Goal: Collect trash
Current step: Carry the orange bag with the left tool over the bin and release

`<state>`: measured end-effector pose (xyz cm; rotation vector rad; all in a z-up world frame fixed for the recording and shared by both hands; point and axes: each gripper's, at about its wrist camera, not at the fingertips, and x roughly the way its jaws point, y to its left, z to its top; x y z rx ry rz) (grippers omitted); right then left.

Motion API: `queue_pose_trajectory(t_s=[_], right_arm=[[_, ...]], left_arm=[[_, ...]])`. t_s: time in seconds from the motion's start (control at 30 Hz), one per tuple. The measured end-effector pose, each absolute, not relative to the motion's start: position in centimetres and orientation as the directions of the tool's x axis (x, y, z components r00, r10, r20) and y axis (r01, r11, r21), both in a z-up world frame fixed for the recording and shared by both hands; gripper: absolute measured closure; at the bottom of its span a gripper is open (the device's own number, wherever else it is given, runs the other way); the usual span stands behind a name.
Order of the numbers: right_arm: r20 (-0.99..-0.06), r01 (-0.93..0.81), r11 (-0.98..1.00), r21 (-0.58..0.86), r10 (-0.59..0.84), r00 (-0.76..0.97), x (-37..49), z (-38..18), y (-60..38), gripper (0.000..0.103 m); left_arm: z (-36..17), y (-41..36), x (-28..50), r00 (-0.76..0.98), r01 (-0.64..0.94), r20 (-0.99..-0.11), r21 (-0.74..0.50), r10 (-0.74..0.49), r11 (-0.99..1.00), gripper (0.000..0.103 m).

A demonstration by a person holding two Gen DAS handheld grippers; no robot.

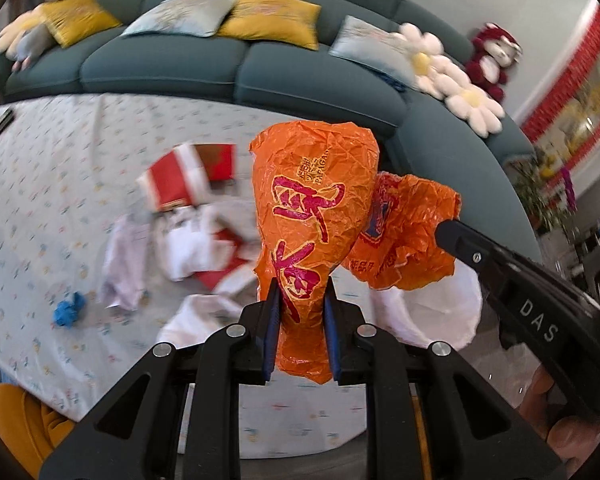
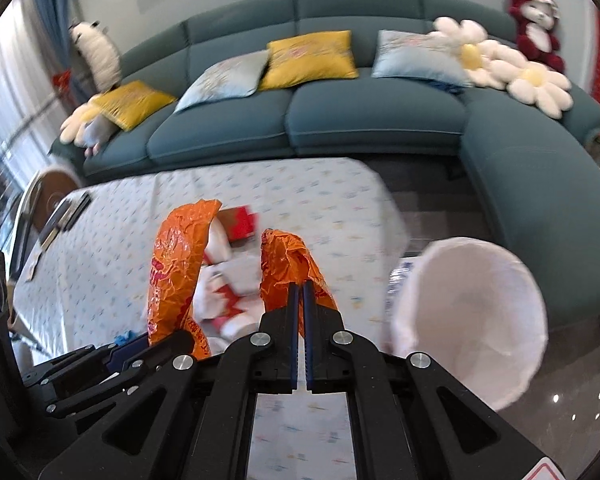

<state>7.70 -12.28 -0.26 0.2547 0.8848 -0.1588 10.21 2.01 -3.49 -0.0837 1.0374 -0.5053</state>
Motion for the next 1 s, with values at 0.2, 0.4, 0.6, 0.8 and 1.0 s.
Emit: queue_pose_trajectory(t_s=[0.2,0.4,0.6,0.8,1.0], right_arm=[[-0.769,0.346,0.926,0.149,-0.111,0.63,4.3,0.2,-18.3,0.101],[-0.779,0.442,0.885,0.148,-0.171,0.604,1.1,-0.9,-23.6,0.101],[-0.798,0.498,0.854,0.147,-0.195,0.571,-0.1,-2.9,-27.6,0.101],[-0.81,0.528,0.833,0.165,-0.191,0.554,-0.3,-4.5,-30.0,0.101],[-0.812,0.542,0.823,0.172,-0.193,0.551,-0.6,-5.1,-30.6,0.092]], left_arm=[[-3.4,-4.6,8.5,0.356,0.465,-0.804,-0.29,-0.477,0.836,0.084],[-4.1,-11.1,7.1,0.299,0.542,-0.811,-0.289,-0.502,0.789,0.084],[-5.9,-16.2,6.2,0.245,0.584,-0.831,-0.285,-0.5,0.76,0.083],[-7.1,-18.9,6.1,0.234,0.589,-0.842,-0.275,-0.486,0.76,0.07],[-7.2,-19.8,6.3,0.26,0.56,-0.848,-0.256,-0.461,0.788,0.048]])
